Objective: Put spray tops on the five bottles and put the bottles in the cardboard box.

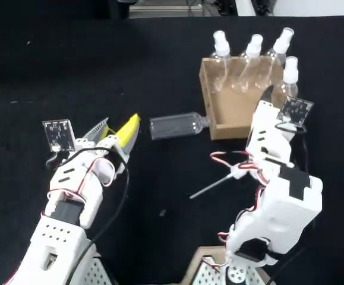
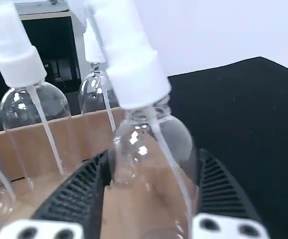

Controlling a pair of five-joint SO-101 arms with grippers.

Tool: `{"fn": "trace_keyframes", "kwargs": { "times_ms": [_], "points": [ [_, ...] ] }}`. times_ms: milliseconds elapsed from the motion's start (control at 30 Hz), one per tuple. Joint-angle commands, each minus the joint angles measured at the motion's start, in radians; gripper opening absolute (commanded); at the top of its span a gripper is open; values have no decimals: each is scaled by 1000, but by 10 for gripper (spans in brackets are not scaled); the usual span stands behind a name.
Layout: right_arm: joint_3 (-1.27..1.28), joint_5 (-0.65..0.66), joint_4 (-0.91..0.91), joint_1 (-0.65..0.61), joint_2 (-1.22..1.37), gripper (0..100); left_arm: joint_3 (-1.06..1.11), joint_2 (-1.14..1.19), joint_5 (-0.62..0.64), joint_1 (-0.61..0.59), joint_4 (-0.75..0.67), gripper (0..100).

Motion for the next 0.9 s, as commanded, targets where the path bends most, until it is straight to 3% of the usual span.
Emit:
{"fn": "trace_keyframes", "kwargs": {
  "times_ms": [0, 433, 633, 867],
  "points": [
    [-48, 8, 9, -28, -5, 241, -19, -17, 9, -8, -20, 238],
    [-48, 8, 2, -29, -12, 241, -22, -17, 9, -7, -20, 238],
    [13, 8, 17, -29, -151, 241, -24, -17, 9, -12, -21, 238],
    [28, 8, 272, -21, -367, 241, -24, -17, 9, -12, -21, 238]
  ]
}}
